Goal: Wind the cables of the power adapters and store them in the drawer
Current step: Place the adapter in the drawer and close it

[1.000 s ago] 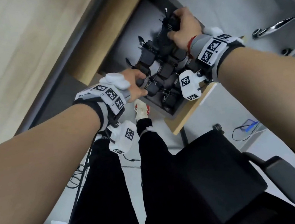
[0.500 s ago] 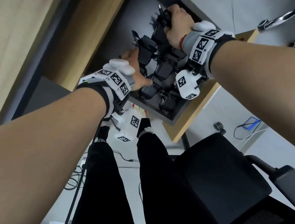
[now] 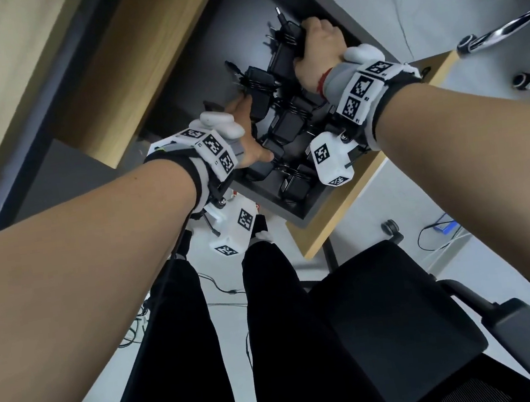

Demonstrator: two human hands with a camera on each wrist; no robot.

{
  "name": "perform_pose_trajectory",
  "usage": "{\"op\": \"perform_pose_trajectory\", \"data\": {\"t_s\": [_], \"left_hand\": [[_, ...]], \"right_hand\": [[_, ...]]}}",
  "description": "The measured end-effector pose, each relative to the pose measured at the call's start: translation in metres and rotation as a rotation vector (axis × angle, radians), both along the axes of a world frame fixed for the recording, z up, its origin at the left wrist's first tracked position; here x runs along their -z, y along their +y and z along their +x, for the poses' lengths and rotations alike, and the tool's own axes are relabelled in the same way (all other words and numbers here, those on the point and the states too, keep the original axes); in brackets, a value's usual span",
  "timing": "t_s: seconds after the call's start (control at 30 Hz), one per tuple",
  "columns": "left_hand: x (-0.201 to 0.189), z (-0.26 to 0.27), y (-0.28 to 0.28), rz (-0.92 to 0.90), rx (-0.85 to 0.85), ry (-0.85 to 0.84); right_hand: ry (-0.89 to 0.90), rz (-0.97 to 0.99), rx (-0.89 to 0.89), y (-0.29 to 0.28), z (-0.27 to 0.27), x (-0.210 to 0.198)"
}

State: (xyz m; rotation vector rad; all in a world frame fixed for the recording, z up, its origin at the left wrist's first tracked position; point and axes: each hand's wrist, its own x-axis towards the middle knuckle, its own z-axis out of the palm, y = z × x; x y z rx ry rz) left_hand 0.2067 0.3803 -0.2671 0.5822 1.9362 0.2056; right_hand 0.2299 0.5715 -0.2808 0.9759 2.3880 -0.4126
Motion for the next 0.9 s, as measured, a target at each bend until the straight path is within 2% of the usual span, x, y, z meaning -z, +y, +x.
{"op": "perform_pose_trajectory", "data": {"t_s": [0.23, 0.37, 0.47, 0.6, 0.7, 0.8, 0.9], "left_hand": [[-0.016, 0.001, 0.001, 0.021, -0.04, 0.063], [-0.043, -0.001, 0.0, 0.048, -0.174, 0.071], [-0.081, -0.006, -0.007, 0.101, -0.362, -0.03], [-0.124, -0.017, -0.015, 0.162, -0.514, -0.075], [-0.181, -0.034, -0.04, 0.253, -0.668, -0.105], [-0.22, -0.042, -0.065, 0.3, -0.707, -0.024], [-0.272, -0.066, -0.107, 0.363, -0.803, 0.095]], "right_hand": [[0.134, -0.052, 0.065, -0.009, 0.001, -0.026], [0.191, -0.128, 0.115, -0.021, 0.0, -0.055], [0.228, -0.227, 0.191, -0.037, -0.005, -0.093], [0.25, -0.306, 0.275, -0.063, -0.015, -0.14], [0.336, -0.386, 0.305, -0.092, -0.034, -0.2], [0.375, -0.434, 0.253, -0.114, -0.045, -0.236], [0.452, -0.464, 0.146, -0.148, -0.073, -0.291]]}}
